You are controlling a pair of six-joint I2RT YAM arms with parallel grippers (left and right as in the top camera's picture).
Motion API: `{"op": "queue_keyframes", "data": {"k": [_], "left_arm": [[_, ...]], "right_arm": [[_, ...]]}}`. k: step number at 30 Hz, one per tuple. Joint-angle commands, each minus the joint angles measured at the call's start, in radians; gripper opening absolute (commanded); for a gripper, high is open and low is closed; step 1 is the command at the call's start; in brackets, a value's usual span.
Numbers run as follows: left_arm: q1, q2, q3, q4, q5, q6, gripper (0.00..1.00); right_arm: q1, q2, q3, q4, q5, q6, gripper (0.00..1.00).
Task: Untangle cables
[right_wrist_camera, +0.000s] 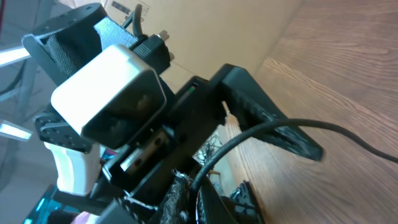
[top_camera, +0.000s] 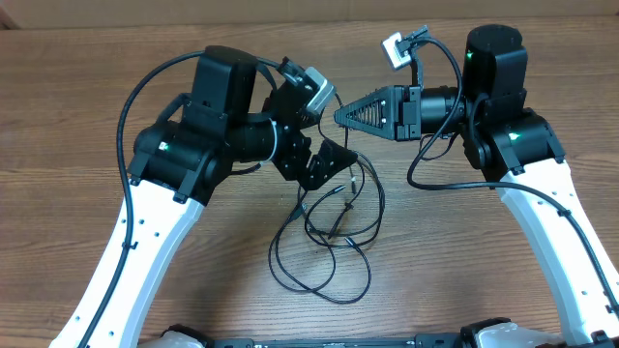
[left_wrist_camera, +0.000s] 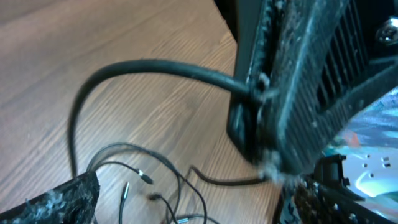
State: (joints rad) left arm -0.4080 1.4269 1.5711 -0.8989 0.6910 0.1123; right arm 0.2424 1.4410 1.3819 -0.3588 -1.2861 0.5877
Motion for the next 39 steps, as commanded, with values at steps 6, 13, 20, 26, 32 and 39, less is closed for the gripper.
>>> {"op": "queue_keyframes", "data": {"k": [6, 13, 20, 26, 32, 39], "left_arm": [[-0.018, 0.004, -0.013, 0.098, -0.075, -0.01, 0.99], [-0.017, 0.011, -0.013, 0.095, -0.122, -0.024, 1.0], [-0.019, -0.031, -0.013, 0.072, -0.115, -0.038, 1.0], [-0.025, -0.054, -0.013, 0.058, -0.125, -0.038, 1.0], [-0.038, -0.054, -0.013, 0.074, -0.205, -0.042, 1.0], [-0.045, -0.054, -0.013, 0.097, -0.276, -0.065, 0.99]], "right_arm": [[-0.003, -0.003, 0.025, 0.095, -0.103, 0.104, 0.04], [-0.003, -0.003, 0.025, 0.097, -0.113, 0.104, 0.04], [-0.003, -0.003, 0.025, 0.097, -0.106, 0.1, 0.04], [-0.003, -0.003, 0.025, 0.112, -0.106, 0.1, 0.04], [-0.003, -0.003, 0.025, 0.112, -0.106, 0.1, 0.04], [-0.003, -0.003, 0.025, 0.112, -0.106, 0.1, 0.04]]}}
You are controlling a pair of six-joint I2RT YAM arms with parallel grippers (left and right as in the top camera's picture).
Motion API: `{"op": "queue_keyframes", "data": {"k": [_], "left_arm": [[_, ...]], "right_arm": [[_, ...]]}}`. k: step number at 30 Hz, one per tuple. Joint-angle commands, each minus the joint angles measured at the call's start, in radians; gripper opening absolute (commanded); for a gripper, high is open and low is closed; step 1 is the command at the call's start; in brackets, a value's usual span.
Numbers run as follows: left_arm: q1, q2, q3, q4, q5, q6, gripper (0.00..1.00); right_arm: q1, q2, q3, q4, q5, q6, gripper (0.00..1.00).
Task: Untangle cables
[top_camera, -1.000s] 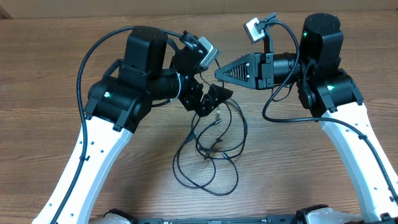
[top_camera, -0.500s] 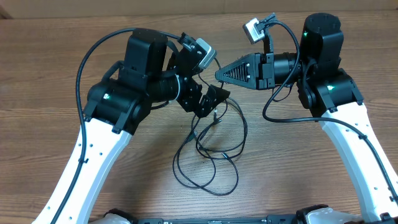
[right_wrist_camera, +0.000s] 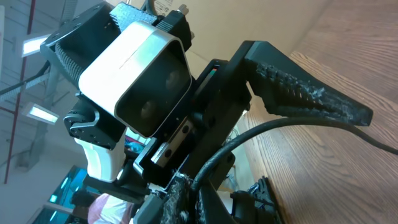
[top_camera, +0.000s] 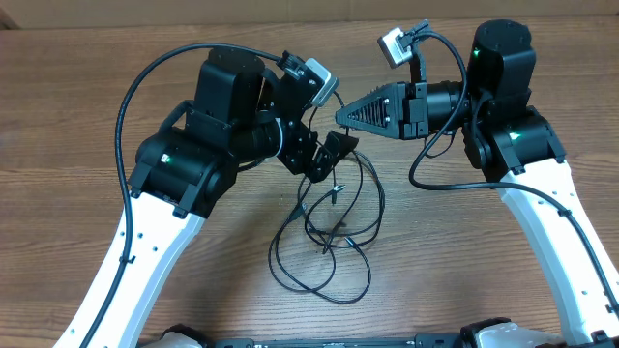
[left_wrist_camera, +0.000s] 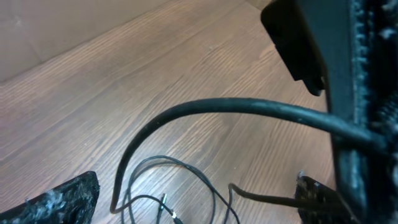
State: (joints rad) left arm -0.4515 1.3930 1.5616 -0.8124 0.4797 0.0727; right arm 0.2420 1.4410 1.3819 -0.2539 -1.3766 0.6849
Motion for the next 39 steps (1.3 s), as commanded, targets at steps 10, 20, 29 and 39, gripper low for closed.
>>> {"op": "queue_keyframes", "data": {"k": [10, 20, 29, 39], "left_arm": [[-0.015, 0.003, -0.003, 0.104, 0.01, -0.035, 1.0], [-0.013, 0.051, -0.003, 0.139, 0.104, -0.032, 1.0], [-0.014, 0.051, -0.003, 0.103, 0.116, 0.005, 0.34], [0.001, 0.051, -0.003, 0.058, 0.094, 0.017, 0.05]], "right_arm": [[-0.001, -0.003, 0.025, 0.018, -0.016, 0.003, 0.04], [-0.001, -0.003, 0.025, 0.017, -0.042, 0.004, 0.04], [-0.001, -0.003, 0.025, 0.018, -0.039, 0.003, 0.04], [-0.002, -0.003, 0.025, 0.017, -0.039, 0.003, 0.04]]}}
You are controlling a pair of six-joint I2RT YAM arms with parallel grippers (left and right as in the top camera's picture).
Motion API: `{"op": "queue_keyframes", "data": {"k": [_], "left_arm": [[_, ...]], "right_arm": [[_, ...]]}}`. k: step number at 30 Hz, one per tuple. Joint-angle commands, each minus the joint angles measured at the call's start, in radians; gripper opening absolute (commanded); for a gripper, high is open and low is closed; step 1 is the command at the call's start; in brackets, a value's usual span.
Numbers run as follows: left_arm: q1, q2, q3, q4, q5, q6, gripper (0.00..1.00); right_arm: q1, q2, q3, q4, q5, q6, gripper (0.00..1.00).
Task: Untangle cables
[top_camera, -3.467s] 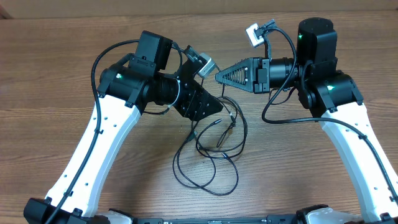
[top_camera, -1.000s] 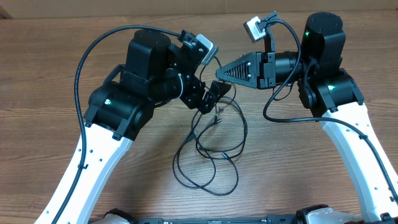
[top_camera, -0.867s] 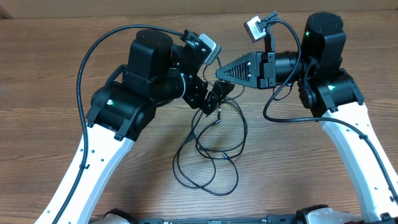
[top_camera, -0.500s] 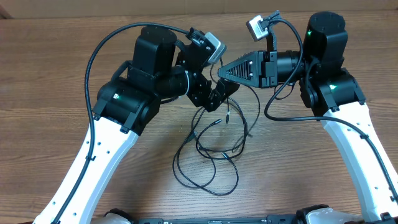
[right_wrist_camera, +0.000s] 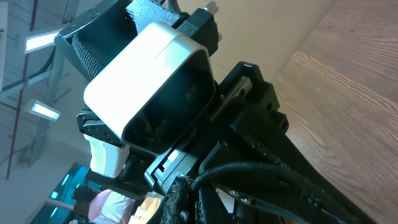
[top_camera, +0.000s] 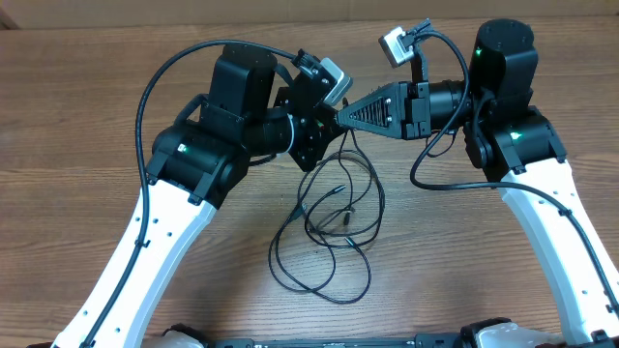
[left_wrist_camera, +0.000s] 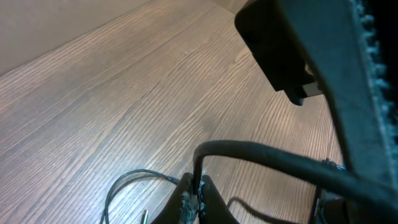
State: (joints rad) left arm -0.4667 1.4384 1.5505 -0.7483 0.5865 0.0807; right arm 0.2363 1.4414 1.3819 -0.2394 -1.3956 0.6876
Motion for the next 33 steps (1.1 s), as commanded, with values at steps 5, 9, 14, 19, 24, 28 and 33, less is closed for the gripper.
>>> {"op": "queue_keyframes", "data": {"k": [5, 9, 14, 19, 24, 28, 33], "left_arm": [[0.032, 0.006, 0.008, -0.01, -0.013, 0.009, 0.04], [0.07, 0.0, 0.011, -0.003, -0.012, -0.002, 0.04], [0.156, -0.032, 0.012, 0.06, -0.01, -0.085, 0.04], [0.305, -0.061, 0.012, 0.213, -0.021, -0.236, 0.04], [0.459, -0.056, 0.012, 0.297, -0.185, -0.406, 0.04], [0.558, -0.048, 0.011, 0.288, -0.355, -0.455, 0.04], [0.636, -0.016, 0.011, 0.231, -0.505, -0.455, 0.04]], "right_arm": [[0.003, -0.004, 0.025, 0.003, -0.019, -0.002, 0.04], [0.002, -0.004, 0.025, 0.003, -0.019, -0.012, 0.04], [-0.032, -0.004, 0.025, 0.002, -0.019, -0.046, 0.93], [-0.117, -0.003, 0.024, -0.071, 0.04, -0.068, 1.0], [-0.169, -0.003, 0.024, -0.251, 0.266, -0.173, 1.0], [-0.172, -0.003, 0.024, -0.371, 0.445, -0.173, 1.0], [-0.172, -0.003, 0.024, -0.425, 0.637, -0.173, 1.0]]}}
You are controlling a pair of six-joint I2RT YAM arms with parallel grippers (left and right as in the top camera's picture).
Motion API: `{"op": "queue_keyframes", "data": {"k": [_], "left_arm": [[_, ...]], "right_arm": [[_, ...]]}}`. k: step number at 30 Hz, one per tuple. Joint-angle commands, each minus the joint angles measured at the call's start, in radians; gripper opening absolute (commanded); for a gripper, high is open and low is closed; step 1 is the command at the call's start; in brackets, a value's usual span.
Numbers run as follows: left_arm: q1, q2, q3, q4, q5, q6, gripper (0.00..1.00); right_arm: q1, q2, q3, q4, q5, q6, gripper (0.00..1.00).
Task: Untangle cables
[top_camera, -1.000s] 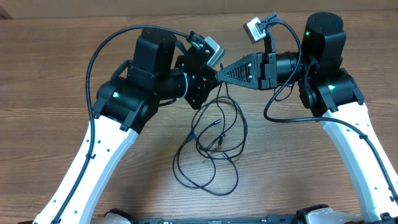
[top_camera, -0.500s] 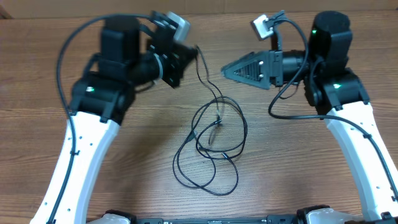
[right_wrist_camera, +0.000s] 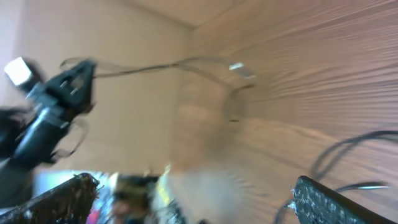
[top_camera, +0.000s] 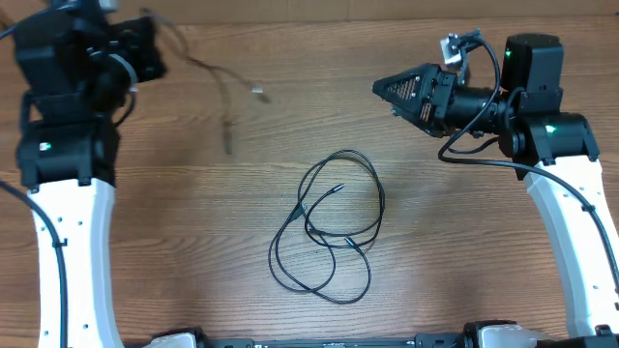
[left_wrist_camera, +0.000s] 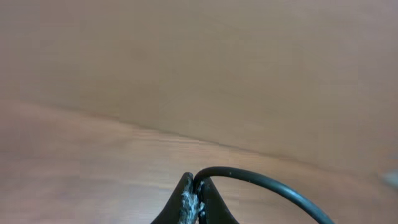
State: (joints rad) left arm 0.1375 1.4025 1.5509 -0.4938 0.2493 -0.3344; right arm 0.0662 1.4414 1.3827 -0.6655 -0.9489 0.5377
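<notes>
My left gripper (top_camera: 150,53) is at the far left back of the table, shut on a thin black cable (top_camera: 208,68). The cable trails blurred to the right in the air and ends in a pale plug (top_camera: 259,94). In the left wrist view the fingers (left_wrist_camera: 194,193) are pressed together with the cable (left_wrist_camera: 261,177) curving out of their tip. My right gripper (top_camera: 382,90) is at the back right, open and holding nothing, its fingers (right_wrist_camera: 336,199) far apart. It looks toward the held cable (right_wrist_camera: 155,67). A looped black cable (top_camera: 329,227) lies at the table's middle.
The wooden table (top_camera: 464,242) carries only the looped cable. A brown wall (top_camera: 319,10) runs along its back edge. The white arm links stand along the left and right sides.
Both grippers were shut on one cable above the pile. Now the right gripper is open and further right. The left has moved to the far left back, the cable with it and clear of the pile.
First my right gripper held a cable raised above the tangle, with the left gripper open beside it. Then the left stood closer, still open. Then it was shut on that cable by the right fingertips. Now the right is open and the left holds the cable far left.
</notes>
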Motion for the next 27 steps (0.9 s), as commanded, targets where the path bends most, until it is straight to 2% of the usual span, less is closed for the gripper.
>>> {"op": "queue_keyframes", "data": {"k": [1, 5, 9, 14, 27], "left_arm": [[0.042, 0.032, 0.01, -0.041, -0.21, -0.04, 0.04], [0.062, 0.106, 0.009, -0.114, -0.379, -0.04, 0.04], [0.074, 0.212, 0.009, -0.195, -0.469, -0.04, 0.04], [0.124, 0.372, 0.009, -0.311, -0.47, -0.076, 0.04], [0.311, 0.66, 0.009, -0.457, -0.47, -0.127, 0.04]], "right_arm": [[-0.002, -0.004, 0.024, 0.001, 0.218, -0.023, 1.0], [-0.002, -0.003, 0.024, 0.001, 0.297, -0.023, 1.0], [-0.002, -0.003, 0.024, 0.001, 0.327, -0.023, 1.0], [-0.002, -0.004, 0.024, 0.001, 0.328, -0.023, 1.0], [-0.002, -0.003, 0.024, 0.001, 0.327, -0.023, 1.0]]}}
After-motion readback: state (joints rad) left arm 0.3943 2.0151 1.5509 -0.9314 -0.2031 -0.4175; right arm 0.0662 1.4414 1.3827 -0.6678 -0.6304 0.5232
